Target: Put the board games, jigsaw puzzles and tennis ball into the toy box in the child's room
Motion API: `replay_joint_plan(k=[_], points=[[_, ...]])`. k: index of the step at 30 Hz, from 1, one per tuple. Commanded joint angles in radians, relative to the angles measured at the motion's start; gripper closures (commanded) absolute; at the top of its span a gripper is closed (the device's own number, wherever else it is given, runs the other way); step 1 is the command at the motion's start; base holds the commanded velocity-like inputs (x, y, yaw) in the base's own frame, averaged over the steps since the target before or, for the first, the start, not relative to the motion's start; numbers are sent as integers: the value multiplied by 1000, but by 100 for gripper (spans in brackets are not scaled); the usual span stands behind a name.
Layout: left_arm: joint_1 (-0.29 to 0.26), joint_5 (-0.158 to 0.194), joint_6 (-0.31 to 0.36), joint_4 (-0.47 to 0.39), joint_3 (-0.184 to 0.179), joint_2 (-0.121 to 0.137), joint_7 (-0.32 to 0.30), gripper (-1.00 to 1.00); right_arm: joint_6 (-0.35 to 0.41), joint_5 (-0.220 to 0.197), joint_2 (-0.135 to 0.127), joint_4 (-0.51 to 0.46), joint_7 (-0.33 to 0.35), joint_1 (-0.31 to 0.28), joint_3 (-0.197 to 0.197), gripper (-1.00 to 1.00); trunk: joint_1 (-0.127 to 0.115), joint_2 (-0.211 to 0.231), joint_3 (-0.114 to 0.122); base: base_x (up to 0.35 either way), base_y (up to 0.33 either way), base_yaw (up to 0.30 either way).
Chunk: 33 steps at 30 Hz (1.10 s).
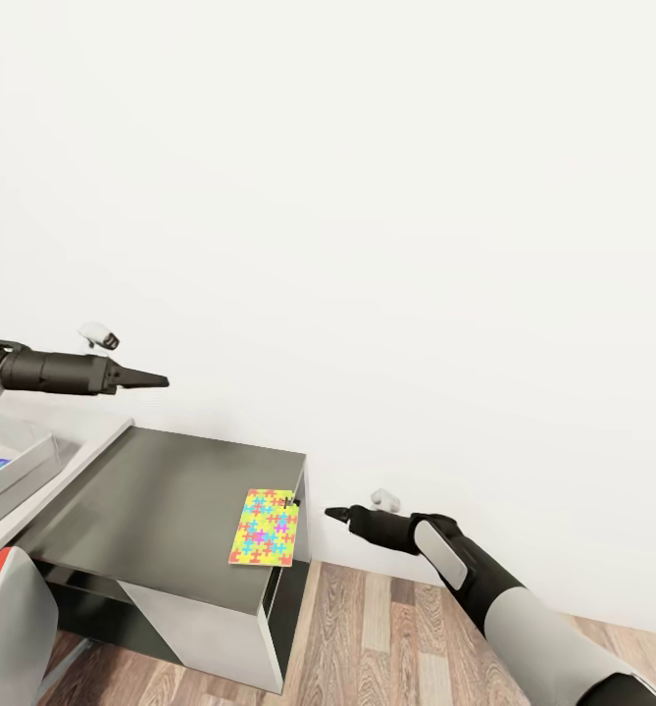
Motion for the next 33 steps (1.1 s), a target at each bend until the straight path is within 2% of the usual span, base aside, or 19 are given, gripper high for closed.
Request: replay_joint_plan(k=[1,3,7,9,19,21,24,25,30,33], points=[[-2,0,11,2,-3,-11,-5,-100,2,-4,-3,-1,5,-1,0,-100,0,-2,-2,0,0,0],[-2,0,11,11,-5,-41,-5,-100,4,-6,-7,0,28,-1,-17,-100,0,-2,-2,0,0,0],[-1,-1,11,52,-6,-71,-5,-100,13,-5,-11,1,87,-1,-48,-100,0,-2,-2,0,0,0],[-1,-1,11,64,-5,-77,-5,-100,23,-5,-11,3,105,-1,-55,-100,0,-2,-2,0,0,0],[0,1,11,100,5,-81,-5,-100,67,-11,2,3,118,-1,-74,-100,39,-72,-33,0,0,0],[0,2,11,110,6,-82,-5,-100,81,-14,5,4,118,-1,-91,-100,39,-72,-33,0,0,0],[0,3,11,119,7,-83,-5,-100,119,-27,8,4,115,-1,-136,-100,39,-72,-33,0,0,0],[0,3,11,121,8,-83,-5,-100,142,-34,8,4,112,-1,-162,-100,39,-72,-33,0,0,0],[0,17,11,129,10,-88,-5,-100,198,-46,10,7,107,-1,-248,-100,58,-107,-49,0,0,0],[0,23,11,132,10,-100,-5,-100,205,-48,10,19,107,-1,-264,-100,69,-128,-58,0,0,0]])
